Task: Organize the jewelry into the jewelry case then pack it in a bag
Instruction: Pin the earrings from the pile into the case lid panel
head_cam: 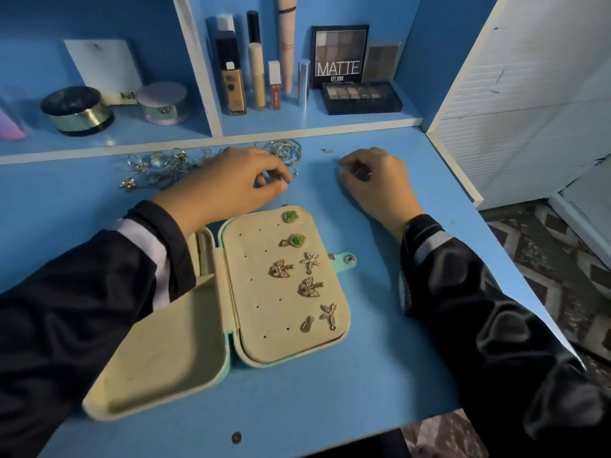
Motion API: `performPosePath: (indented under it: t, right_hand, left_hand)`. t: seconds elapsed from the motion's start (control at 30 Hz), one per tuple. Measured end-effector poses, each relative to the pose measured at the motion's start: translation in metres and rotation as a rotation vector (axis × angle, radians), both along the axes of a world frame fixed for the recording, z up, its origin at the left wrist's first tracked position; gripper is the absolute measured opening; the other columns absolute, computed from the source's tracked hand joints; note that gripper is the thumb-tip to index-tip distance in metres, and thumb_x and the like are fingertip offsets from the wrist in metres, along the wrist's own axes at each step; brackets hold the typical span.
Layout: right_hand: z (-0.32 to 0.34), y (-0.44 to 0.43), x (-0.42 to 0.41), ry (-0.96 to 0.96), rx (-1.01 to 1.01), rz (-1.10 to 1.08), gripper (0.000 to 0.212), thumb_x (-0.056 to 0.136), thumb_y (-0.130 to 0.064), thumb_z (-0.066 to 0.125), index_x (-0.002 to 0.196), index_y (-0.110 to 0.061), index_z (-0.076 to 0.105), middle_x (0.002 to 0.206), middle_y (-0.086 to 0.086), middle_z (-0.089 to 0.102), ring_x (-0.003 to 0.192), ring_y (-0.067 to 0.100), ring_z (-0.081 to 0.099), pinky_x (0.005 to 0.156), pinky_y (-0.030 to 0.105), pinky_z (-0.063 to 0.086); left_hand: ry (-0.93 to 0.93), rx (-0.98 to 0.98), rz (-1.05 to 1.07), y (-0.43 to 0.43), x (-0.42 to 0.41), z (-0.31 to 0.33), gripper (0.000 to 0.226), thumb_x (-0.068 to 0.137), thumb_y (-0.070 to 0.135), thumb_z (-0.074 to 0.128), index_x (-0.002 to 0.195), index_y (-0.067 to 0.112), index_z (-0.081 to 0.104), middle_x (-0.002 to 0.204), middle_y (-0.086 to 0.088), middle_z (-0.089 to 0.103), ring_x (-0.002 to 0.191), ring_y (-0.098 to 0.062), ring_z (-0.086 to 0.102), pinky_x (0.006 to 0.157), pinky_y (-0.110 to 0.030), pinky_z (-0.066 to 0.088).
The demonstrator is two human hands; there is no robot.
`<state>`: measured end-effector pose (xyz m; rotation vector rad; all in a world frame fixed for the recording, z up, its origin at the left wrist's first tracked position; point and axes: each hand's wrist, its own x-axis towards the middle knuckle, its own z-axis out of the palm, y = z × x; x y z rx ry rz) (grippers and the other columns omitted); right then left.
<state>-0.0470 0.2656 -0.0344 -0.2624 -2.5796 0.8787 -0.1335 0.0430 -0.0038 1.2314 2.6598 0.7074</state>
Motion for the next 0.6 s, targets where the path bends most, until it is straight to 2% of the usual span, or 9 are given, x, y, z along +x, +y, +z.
performPosePath:
  t: [0.17,0.4,0.5,0.6]
  right_hand:
    - [-0.001,0.009,-0.022,0.014,0.001,-0.024,0.018,0.088,-0.009,0.062,0.103,-0.005,0.071,0.089,0.004,0.059,0.076,0.014,0.05,0.069,-0.002,0.032]
    - [-0.004,0.013,-0.044,0.019,0.012,0.008,0.017,0.086,-0.006,0.061,0.1,-0.007,0.071,0.089,0.006,0.059,0.075,0.014,0.05,0.069,0.001,0.034]
    - [-0.004,0.014,-0.05,0.013,0.007,0.017,0.017,0.085,-0.006,0.061,0.097,-0.01,0.072,0.088,0.007,0.061,0.074,0.014,0.049,0.066,0.003,0.034]
    - [-0.002,0.015,-0.05,-0.001,-0.006,0.036,0.018,0.085,-0.006,0.059,0.095,-0.013,0.073,0.084,0.004,0.058,0.071,0.012,0.047,0.065,0.004,0.035]
  left_hand:
    - [-0.001,0.046,0.0,0.006,-0.006,-0.005,0.012,0.091,0.026,0.067,0.103,0.029,0.069,0.09,0.022,0.055,0.083,-0.008,0.06,0.077,-0.028,0.048]
    - [-0.001,0.106,-0.01,0.009,-0.008,-0.012,0.012,0.087,0.024,0.072,0.099,0.027,0.071,0.089,0.022,0.058,0.081,-0.004,0.058,0.07,-0.013,0.041]
    - [-0.008,0.124,0.004,0.01,-0.009,-0.013,0.013,0.087,0.02,0.073,0.1,0.024,0.071,0.089,0.021,0.058,0.079,-0.004,0.057,0.067,-0.002,0.036]
    - [-0.008,0.131,0.015,0.009,-0.01,-0.014,0.012,0.087,0.019,0.073,0.098,0.021,0.073,0.088,0.02,0.058,0.077,-0.002,0.057,0.066,-0.003,0.037]
